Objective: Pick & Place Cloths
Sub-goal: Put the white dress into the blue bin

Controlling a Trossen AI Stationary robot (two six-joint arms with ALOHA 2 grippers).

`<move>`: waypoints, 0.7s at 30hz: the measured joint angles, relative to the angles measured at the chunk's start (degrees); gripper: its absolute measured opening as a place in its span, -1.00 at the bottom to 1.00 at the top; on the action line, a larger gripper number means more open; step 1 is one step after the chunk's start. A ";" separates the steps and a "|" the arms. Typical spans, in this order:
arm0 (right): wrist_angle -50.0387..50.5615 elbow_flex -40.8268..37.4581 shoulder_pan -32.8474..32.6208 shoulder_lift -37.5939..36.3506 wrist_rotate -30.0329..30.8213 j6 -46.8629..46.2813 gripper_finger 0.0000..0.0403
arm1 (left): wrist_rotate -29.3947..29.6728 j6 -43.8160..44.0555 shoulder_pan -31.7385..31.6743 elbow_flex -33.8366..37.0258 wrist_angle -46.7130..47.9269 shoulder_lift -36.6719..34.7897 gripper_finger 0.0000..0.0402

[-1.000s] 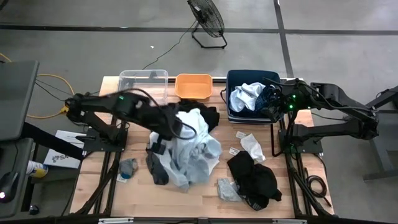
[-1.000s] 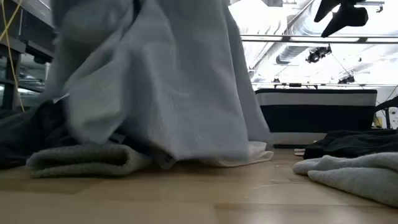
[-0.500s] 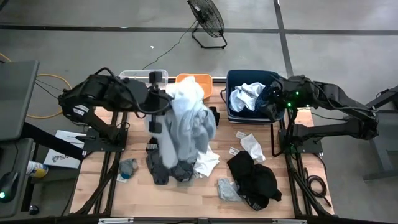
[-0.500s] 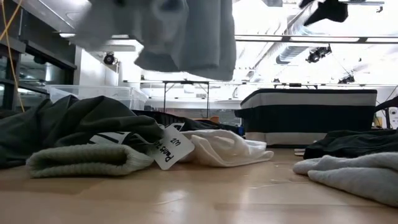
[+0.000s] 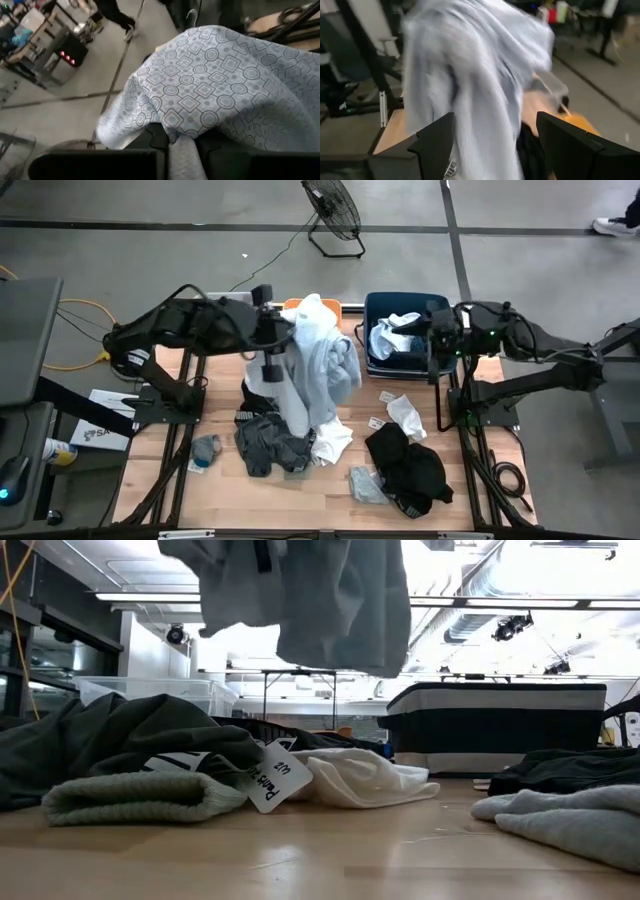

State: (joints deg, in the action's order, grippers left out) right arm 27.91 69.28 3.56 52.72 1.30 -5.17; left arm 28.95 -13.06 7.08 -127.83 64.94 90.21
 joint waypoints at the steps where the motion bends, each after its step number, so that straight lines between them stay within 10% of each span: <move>1: -1.17 0.00 -0.77 0.72 0.03 1.32 0.35 | -0.30 -0.04 -0.54 0.00 -0.72 0.77 -0.87; 21: -15.94 0.00 -3.31 10.50 -0.36 9.93 0.52 | -6.38 -0.21 -2.61 0.06 -6.61 4.11 -0.87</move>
State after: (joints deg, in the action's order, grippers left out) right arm 11.97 69.28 0.25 63.23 0.94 4.77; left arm 22.57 -13.28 4.47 -127.77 58.34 94.32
